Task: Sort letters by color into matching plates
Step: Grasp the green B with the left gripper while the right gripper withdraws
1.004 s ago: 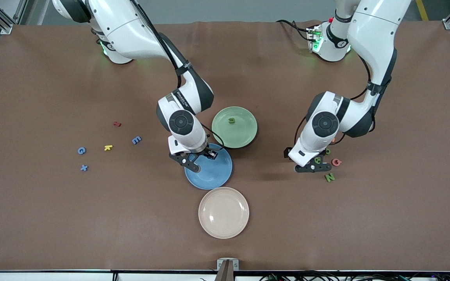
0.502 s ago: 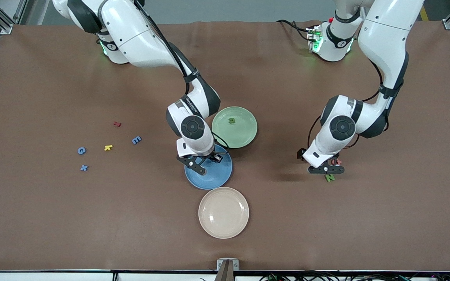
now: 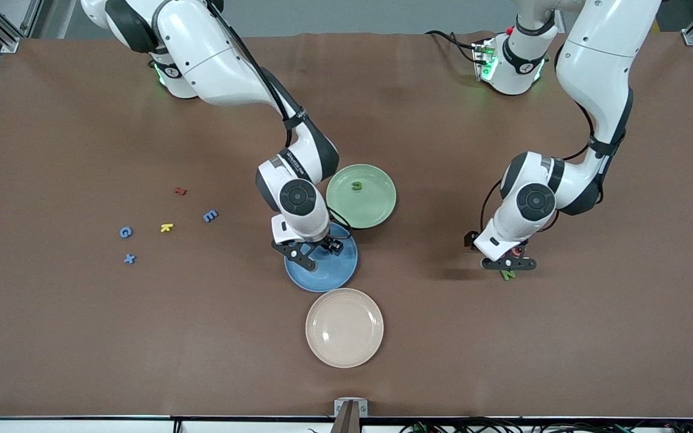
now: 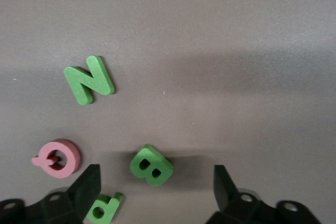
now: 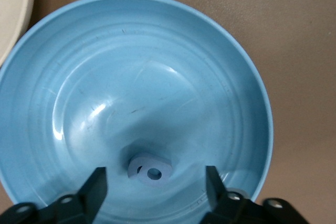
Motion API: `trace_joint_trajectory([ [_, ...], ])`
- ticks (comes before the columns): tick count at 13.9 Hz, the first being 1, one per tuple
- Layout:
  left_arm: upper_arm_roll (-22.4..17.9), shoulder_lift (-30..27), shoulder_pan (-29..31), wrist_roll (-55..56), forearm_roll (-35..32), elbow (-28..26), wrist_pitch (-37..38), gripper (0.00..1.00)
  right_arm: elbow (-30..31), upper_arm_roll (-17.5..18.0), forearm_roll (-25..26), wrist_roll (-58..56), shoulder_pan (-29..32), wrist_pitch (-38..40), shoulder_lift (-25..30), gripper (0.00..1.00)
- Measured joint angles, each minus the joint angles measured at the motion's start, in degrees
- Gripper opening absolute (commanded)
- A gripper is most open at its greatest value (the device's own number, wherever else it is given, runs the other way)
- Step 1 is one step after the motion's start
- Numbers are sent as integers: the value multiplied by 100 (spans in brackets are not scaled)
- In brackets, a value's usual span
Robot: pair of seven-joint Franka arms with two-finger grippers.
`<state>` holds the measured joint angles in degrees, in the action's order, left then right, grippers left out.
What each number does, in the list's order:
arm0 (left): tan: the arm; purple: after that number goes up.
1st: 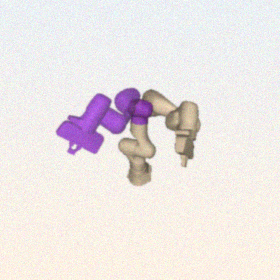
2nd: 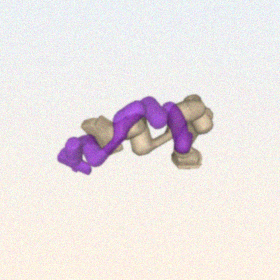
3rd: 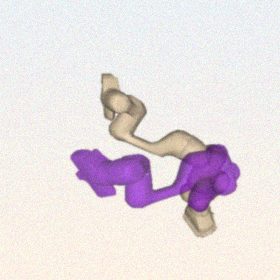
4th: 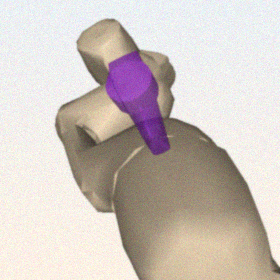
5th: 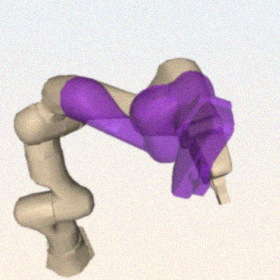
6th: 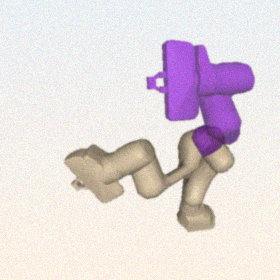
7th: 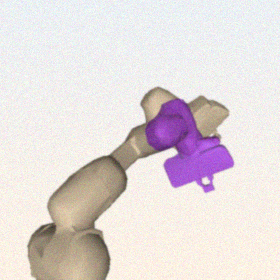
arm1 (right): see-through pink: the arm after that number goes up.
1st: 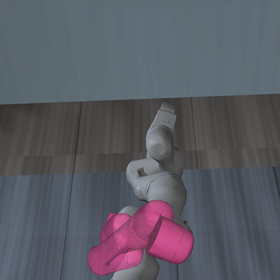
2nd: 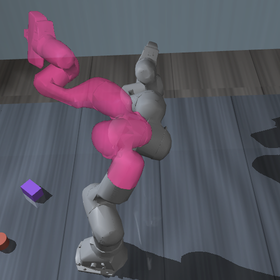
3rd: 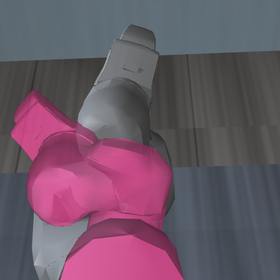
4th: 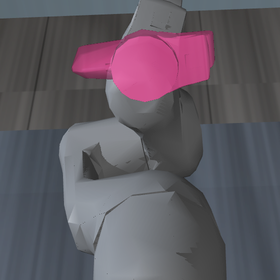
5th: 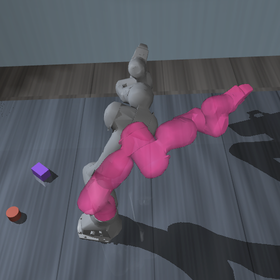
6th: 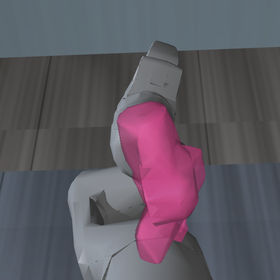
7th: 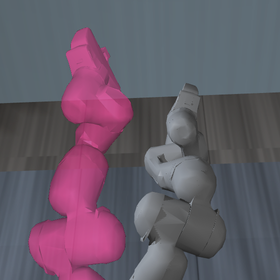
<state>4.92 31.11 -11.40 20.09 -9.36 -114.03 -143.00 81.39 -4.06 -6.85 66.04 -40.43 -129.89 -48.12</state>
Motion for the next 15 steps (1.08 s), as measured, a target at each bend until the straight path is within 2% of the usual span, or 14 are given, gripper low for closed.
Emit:
trace_joint_trajectory([
  [7, 17, 122, -1, 0, 0, 4, -100, 59, -135, -110, 28, -191, 107, 118, 25, 100],
  [9, 27, 120, -1, 0, 0, 9, -103, 53, -204, -224, 30, -192, 189, 543, 170, 100],
  [12, 36, 118, -2, -1, 0, 15, -105, 50, -236, -400, 32, -286, 319, 1130, 561, 100],
  [15, 42, 118, -2, 0, 0, 14, -105, 40, -222, -432, 33, -638, 604, 1695, 921, 100],
])
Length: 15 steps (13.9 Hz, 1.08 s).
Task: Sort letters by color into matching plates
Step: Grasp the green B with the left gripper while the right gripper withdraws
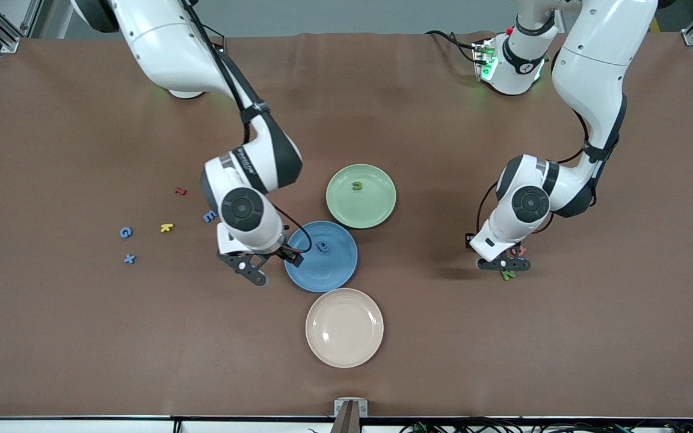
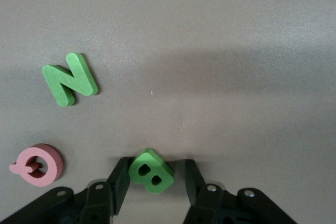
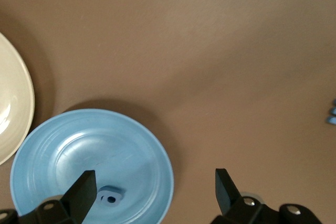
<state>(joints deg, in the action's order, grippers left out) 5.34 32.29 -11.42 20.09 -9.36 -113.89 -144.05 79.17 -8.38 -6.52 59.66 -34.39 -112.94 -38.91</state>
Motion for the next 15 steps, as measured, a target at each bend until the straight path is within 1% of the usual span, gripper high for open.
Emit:
trace_joint_trajectory([
  [2, 5, -1, 0, 0, 0, 1, 0, 29, 105, -15, 2, -230, 191, 79, 218, 100],
  [3, 4, -22, 1, 0, 0, 7, 11, 26, 225, -27, 3, -513, 309, 98, 352, 100],
  [4, -4, -37, 3, 0, 0, 3, 16, 24, 395, -36, 3, -870, 451, 101, 508, 100],
  [8, -6, -32, 9, 9, 0, 7, 8, 23, 1230, -64, 53, -2457, 1155, 66, 1157, 100],
  [10, 33, -38, 6, 36, 0, 24, 13, 23, 1573, -70, 171, -3247, 1592, -42, 1340, 100],
  [12, 205, -73, 1, 269, 0, 68, 93, 23, 1871, -72, 260, -3999, 2016, -325, 1375, 100],
  [15, 657, -189, -28, 896, 0, 254, 606, 23, 2400, -69, 332, -4895, 2585, -1056, 1369, 98],
])
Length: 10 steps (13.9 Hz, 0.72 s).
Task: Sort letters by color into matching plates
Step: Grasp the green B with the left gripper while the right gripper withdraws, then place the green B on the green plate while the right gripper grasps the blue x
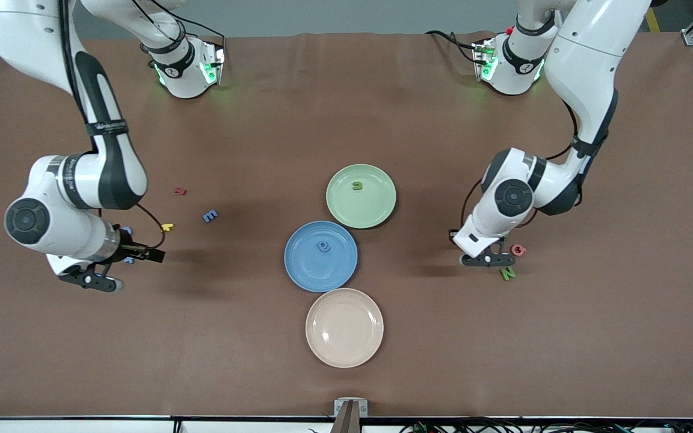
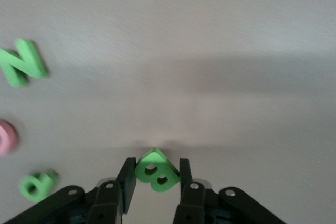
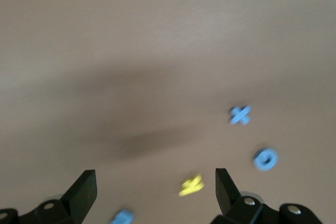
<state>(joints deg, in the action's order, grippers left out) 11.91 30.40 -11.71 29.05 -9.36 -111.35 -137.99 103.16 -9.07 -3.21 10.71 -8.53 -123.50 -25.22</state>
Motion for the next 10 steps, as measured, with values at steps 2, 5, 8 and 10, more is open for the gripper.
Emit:
trace_joint_trajectory([
  [2, 374, -68, -25, 482, 0, 133, 400, 23, 305, 3, 5, -528, 327, -515, -15, 98],
  [5, 821, -86, -155, 1173, 0, 257, 639, 23, 537, 9, 5, -1194, 747, -1053, -130, 98],
  [8, 890, -81, -683, 1858, 0, 260, 675, 23, 778, 15, 5, -1651, 1029, -1816, -395, 97],
  [10, 891, -59, -1066, 2200, 0, 257, 681, 23, 942, 30, 1, -1715, 1080, -2234, -604, 97],
])
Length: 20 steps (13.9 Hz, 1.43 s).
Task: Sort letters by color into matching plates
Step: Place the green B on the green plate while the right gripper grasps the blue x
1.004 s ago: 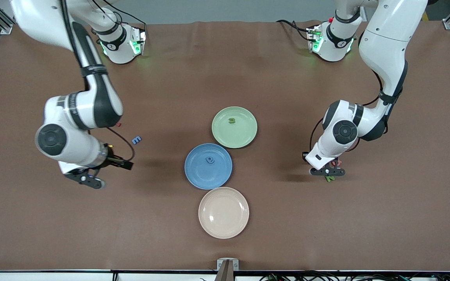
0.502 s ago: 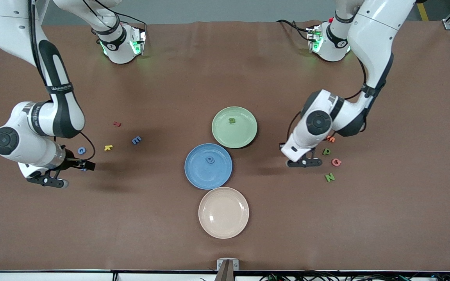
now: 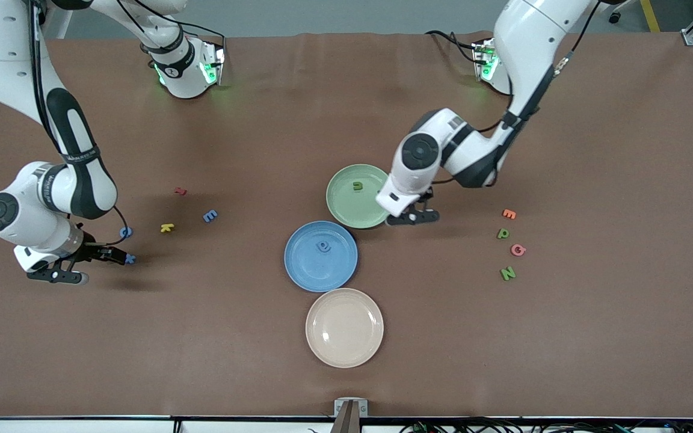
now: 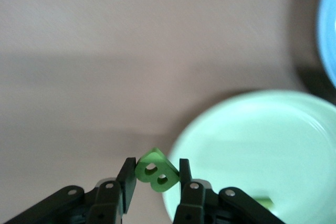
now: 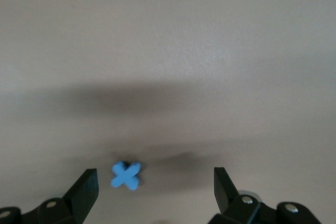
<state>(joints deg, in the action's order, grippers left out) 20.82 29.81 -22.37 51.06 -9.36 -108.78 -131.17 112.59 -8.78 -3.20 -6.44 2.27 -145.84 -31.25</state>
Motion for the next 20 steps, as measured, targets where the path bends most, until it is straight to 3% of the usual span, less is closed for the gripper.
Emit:
trace_joint_trajectory([
  [5, -3, 161, -469, 415, 0, -11, 4, 23, 77, 96, -167, 2, 1, -132, -180, 92],
  [9, -5, 329, -719, 586, 0, 6, -1, 24, 95, 177, -336, 1, 0, -132, -229, 68],
  [12, -6, 411, -825, 606, 0, 16, -1, 30, 92, 175, -339, 1, 0, -132, -211, 63],
  [13, -6, 428, -838, 607, 0, 20, -1, 34, 92, 176, -339, 1, 0, -133, -212, 59],
  [15, -8, 442, -840, 607, 0, 43, -4, 90, 89, 175, -340, 1, 0, -133, -206, 44],
  [17, -14, 443, -836, 607, 0, 121, -8, 99, 88, 174, -341, 1, 0, -132, -184, 27],
  [18, -17, 442, -830, 608, 0, 188, -9, 99, 88, 173, -341, 1, 0, -132, -184, 24],
  [20, -24, 441, -792, 610, 0, 372, -10, 99, 85, 174, -341, 1, 0, -131, -173, 8],
])
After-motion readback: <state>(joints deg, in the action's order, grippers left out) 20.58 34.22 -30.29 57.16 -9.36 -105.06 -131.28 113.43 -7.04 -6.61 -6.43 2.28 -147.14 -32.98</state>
